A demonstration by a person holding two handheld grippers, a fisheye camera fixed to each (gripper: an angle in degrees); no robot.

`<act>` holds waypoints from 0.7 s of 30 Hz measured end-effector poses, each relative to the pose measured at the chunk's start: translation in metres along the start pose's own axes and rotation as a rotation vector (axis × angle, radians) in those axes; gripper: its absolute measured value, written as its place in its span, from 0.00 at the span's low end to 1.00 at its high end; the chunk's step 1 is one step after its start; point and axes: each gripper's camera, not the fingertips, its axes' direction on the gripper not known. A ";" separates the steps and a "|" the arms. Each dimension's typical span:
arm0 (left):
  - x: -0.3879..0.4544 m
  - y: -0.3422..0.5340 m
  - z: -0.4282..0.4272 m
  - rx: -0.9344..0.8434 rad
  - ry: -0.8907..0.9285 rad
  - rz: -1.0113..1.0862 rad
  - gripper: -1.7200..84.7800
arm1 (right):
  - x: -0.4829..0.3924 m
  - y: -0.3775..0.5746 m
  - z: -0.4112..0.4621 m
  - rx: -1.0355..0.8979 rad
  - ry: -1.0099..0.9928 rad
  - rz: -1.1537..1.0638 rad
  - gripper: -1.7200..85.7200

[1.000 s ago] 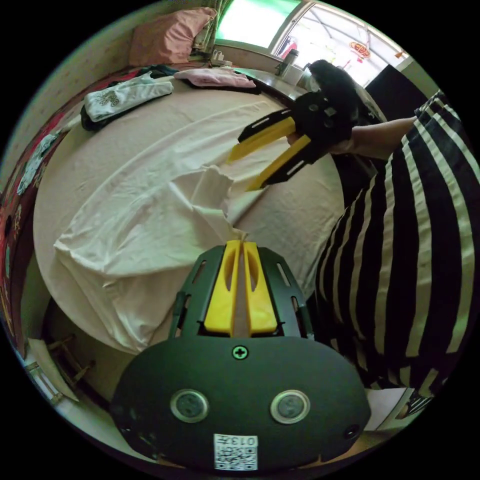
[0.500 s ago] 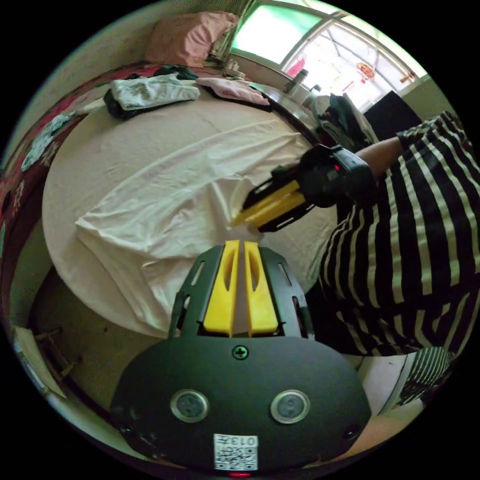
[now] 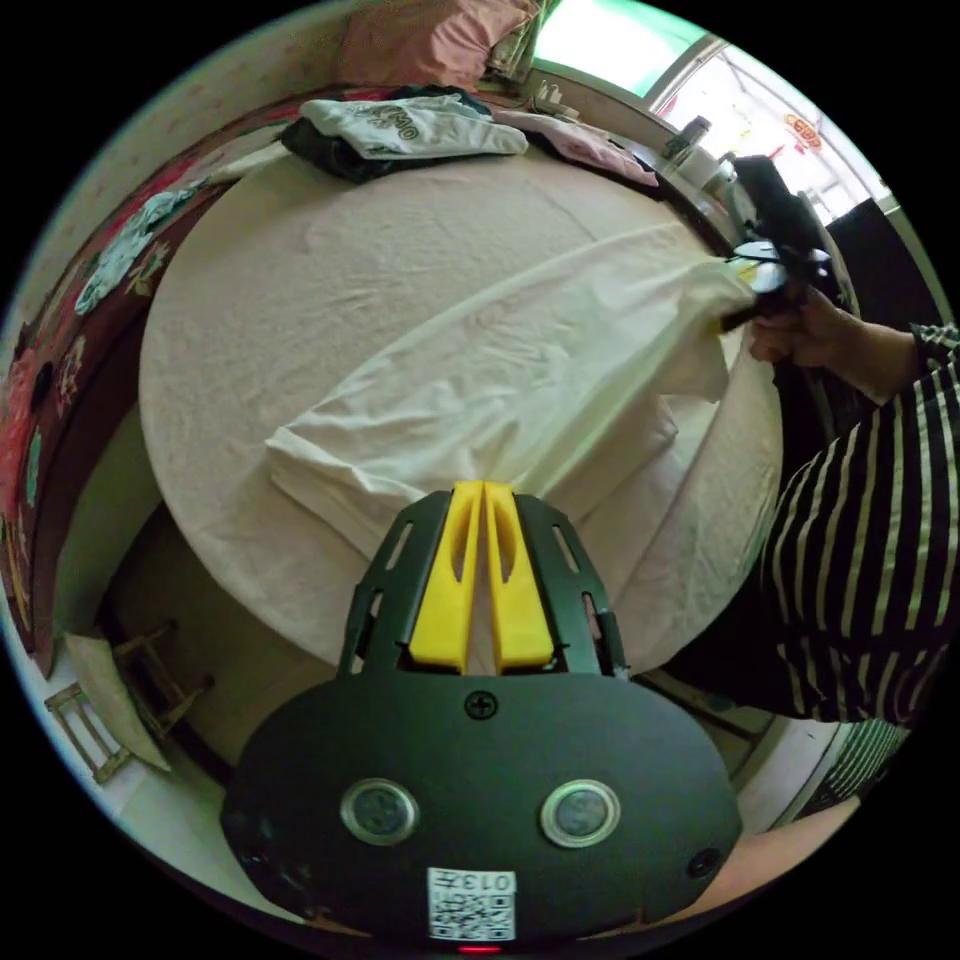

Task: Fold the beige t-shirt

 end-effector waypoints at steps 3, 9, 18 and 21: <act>-0.001 -0.008 0.003 -0.063 0.015 0.006 0.02 | 0.068 -0.008 -0.010 0.068 -0.160 0.328 0.06; 0.006 -0.005 -0.015 0.018 -0.143 -0.122 0.02 | 0.111 0.003 -0.050 0.221 -0.039 0.462 0.10; 0.091 -0.033 0.013 0.063 -0.177 0.074 0.02 | 0.033 0.001 -0.041 0.029 0.259 0.072 0.16; 0.103 -0.040 0.031 0.012 -0.184 0.109 0.02 | 0.021 0.002 -0.030 0.011 0.289 0.042 0.15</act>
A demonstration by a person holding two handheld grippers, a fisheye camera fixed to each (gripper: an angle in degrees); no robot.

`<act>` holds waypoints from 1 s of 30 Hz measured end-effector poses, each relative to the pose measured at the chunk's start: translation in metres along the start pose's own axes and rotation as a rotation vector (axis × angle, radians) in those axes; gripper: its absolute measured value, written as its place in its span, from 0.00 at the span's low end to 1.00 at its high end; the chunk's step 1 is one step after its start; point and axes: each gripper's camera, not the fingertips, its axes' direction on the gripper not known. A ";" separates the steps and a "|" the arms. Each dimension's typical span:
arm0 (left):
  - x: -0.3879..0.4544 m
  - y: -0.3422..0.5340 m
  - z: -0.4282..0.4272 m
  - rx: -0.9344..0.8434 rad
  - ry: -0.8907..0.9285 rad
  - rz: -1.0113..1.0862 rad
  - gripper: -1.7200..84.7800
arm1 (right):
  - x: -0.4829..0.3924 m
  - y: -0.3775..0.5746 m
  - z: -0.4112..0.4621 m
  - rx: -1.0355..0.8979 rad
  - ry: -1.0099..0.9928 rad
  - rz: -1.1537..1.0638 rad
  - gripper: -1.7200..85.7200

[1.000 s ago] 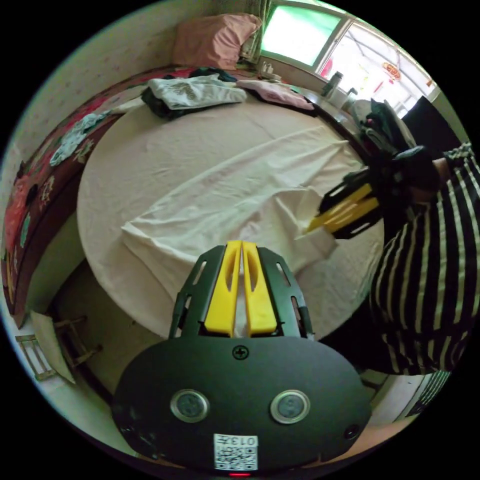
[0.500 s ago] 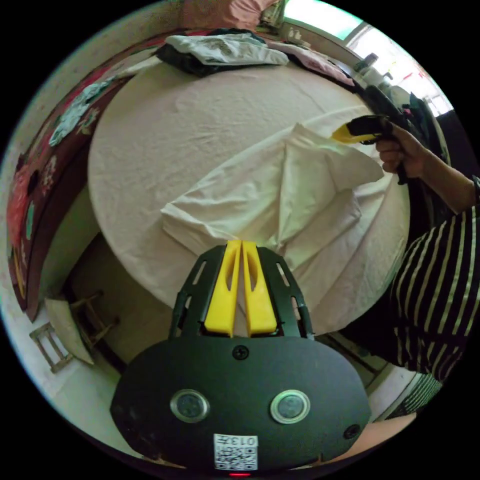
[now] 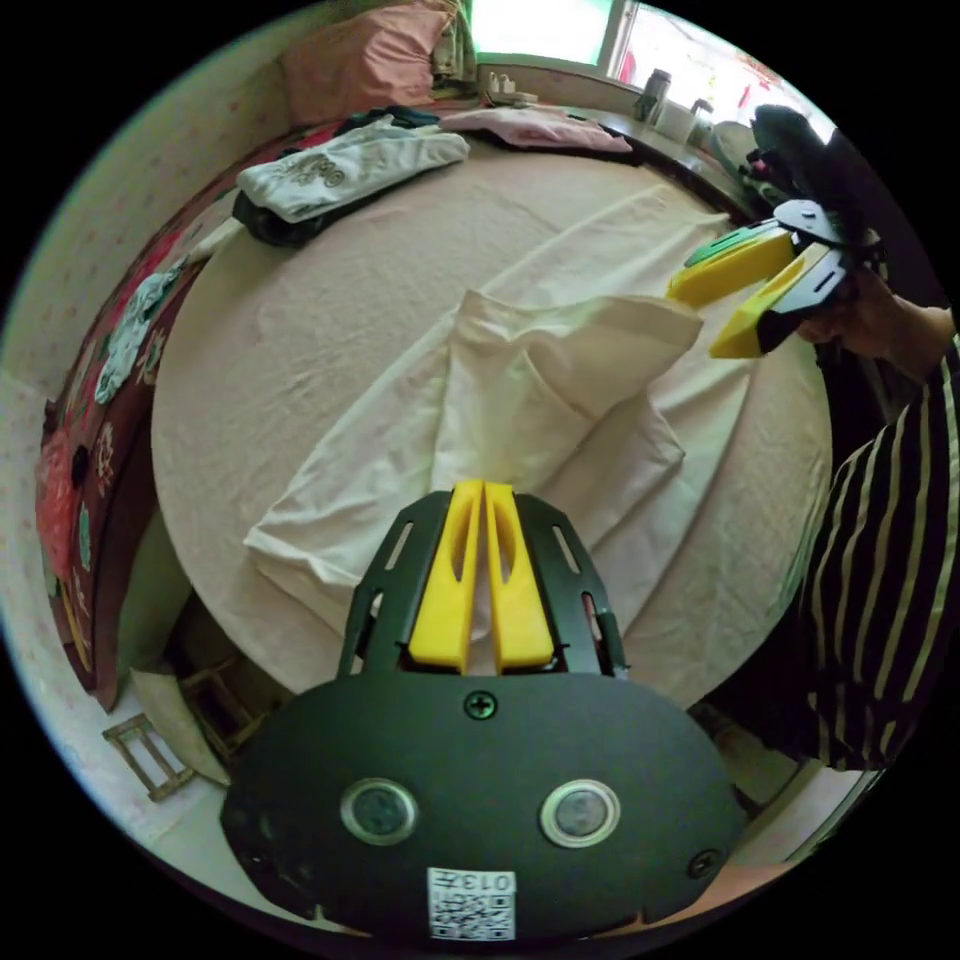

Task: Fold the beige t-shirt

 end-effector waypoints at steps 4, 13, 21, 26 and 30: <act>0.003 -0.002 0.009 -0.011 0.038 -0.004 0.02 | 0.007 -0.013 0.030 -0.070 0.114 0.043 0.07; 0.017 0.008 0.011 -0.045 0.019 0.012 0.02 | 0.051 0.013 0.010 -0.087 -0.135 0.277 0.04; 0.093 -0.022 -0.002 0.102 -0.079 0.131 0.02 | -0.048 -0.024 0.002 0.072 0.185 -0.196 0.02; 0.127 -0.041 0.036 0.022 -0.087 0.165 0.02 | -0.074 -0.053 0.056 -0.030 0.432 -0.299 0.02; 0.140 -0.035 0.034 0.005 -0.132 0.169 0.02 | -0.080 -0.054 0.071 -0.093 0.455 -0.334 0.02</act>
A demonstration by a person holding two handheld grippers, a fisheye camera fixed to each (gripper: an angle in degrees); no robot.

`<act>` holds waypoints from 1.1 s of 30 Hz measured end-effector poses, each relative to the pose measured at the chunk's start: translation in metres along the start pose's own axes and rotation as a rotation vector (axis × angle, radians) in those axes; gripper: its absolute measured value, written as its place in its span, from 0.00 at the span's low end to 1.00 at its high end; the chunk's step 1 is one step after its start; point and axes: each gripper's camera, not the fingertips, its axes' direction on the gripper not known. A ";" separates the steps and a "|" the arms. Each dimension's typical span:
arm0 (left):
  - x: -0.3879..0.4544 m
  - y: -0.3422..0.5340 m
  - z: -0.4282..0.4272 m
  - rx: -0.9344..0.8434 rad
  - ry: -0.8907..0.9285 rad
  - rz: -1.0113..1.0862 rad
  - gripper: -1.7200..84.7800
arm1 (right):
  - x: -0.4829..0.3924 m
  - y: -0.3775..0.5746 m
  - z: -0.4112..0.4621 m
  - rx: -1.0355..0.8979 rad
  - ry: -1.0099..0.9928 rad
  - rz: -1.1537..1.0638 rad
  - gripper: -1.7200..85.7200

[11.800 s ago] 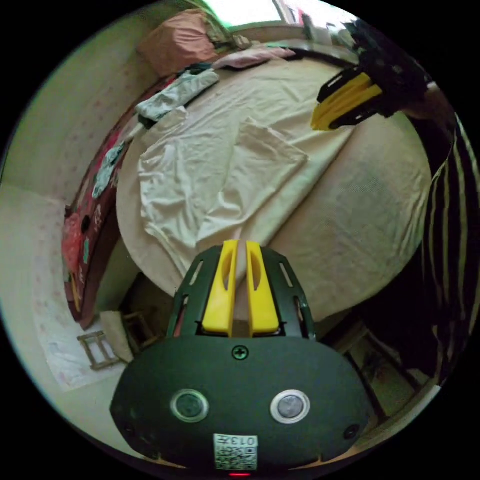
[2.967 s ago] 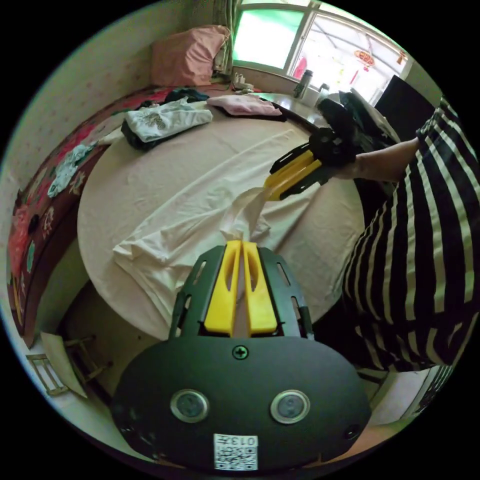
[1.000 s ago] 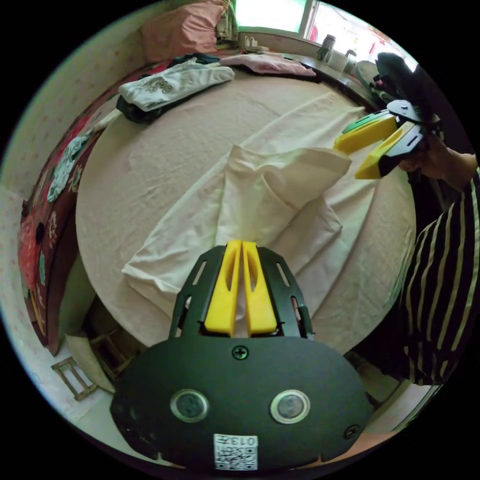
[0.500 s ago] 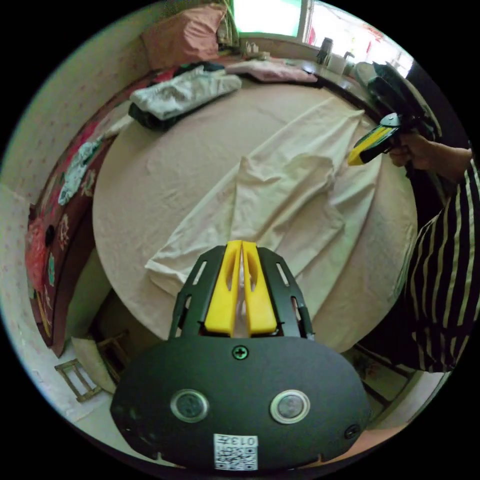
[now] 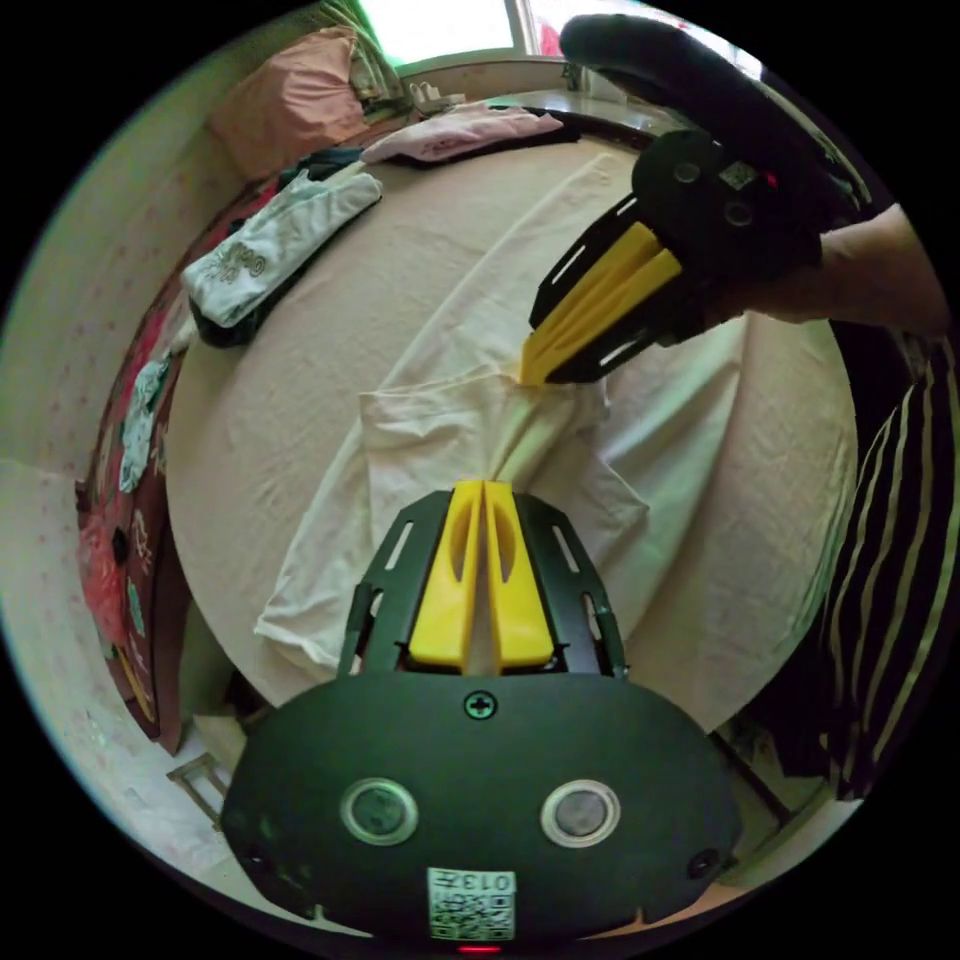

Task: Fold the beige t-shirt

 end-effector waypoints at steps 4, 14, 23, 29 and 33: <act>0.010 0.016 -0.021 0.088 -0.092 -0.143 0.02 | -0.003 -0.010 -0.039 0.120 -0.006 0.020 0.02; 0.025 0.042 -0.002 -0.016 -0.092 -0.287 0.02 | -0.021 -0.082 -0.008 0.082 0.021 -0.098 0.02; 0.012 0.086 0.005 0.009 -0.037 -0.543 0.02 | -0.008 -0.115 0.008 0.000 -0.038 -0.132 0.03; 0.021 0.169 -0.029 0.088 -0.126 -0.895 0.11 | -0.007 -0.151 -0.028 0.139 -0.129 -0.245 0.07; 0.033 0.213 -0.033 0.081 -0.093 -1.059 0.15 | -0.031 -0.203 -0.018 0.103 -0.202 -0.397 0.11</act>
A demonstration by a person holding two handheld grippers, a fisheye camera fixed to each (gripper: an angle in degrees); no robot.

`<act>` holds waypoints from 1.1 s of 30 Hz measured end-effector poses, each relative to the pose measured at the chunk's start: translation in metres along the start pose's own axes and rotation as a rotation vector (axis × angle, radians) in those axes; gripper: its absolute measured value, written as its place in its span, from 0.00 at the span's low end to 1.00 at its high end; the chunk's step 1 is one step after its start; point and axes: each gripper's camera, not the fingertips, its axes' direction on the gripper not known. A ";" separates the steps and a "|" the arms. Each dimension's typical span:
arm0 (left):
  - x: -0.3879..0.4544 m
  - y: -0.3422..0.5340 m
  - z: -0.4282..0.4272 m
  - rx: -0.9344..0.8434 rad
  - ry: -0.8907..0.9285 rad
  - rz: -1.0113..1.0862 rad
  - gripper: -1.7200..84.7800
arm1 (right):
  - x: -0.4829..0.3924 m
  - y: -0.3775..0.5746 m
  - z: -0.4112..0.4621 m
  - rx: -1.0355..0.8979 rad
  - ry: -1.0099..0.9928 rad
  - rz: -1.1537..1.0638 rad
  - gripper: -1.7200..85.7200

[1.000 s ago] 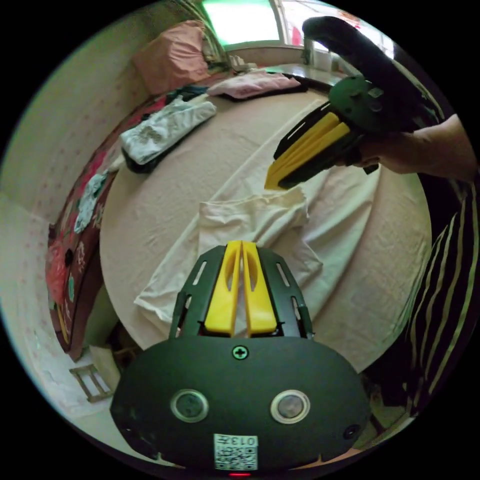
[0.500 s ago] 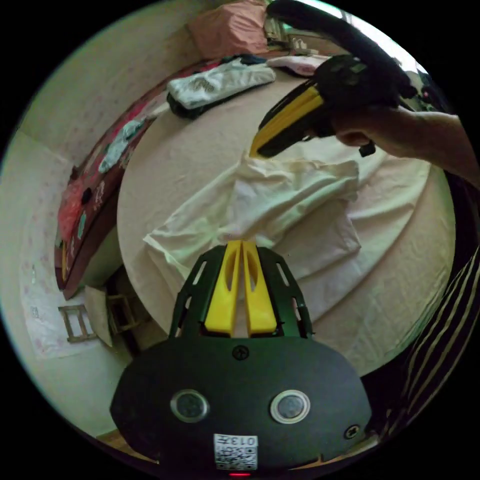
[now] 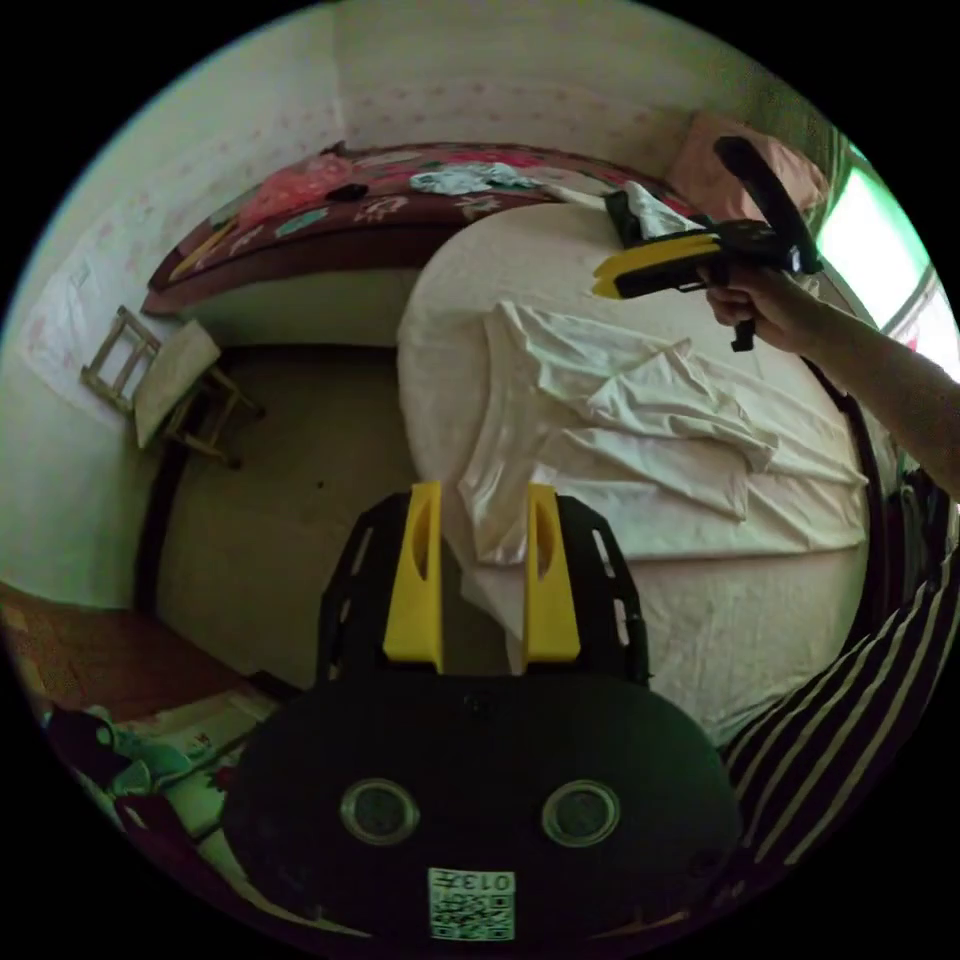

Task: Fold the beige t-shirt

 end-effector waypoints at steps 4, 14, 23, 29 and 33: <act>-0.004 0.017 0.002 -0.014 0.062 -0.022 0.16 | 0.001 -0.041 0.029 -0.082 -0.077 -0.064 0.12; 0.007 0.010 0.015 -0.103 0.062 -0.022 0.12 | -0.010 -0.044 0.056 -0.216 -0.059 -0.154 0.09; 0.036 0.000 -0.001 -0.117 0.003 -0.006 0.03 | -0.017 0.001 0.032 -0.192 0.040 -0.193 0.03; 0.055 -0.012 -0.041 -0.042 0.137 0.038 0.02 | -0.004 0.055 -0.020 -0.081 0.029 -0.167 0.03; 0.092 -0.025 -0.076 0.025 0.274 0.158 0.02 | 0.018 0.128 -0.084 0.046 0.013 -0.107 0.03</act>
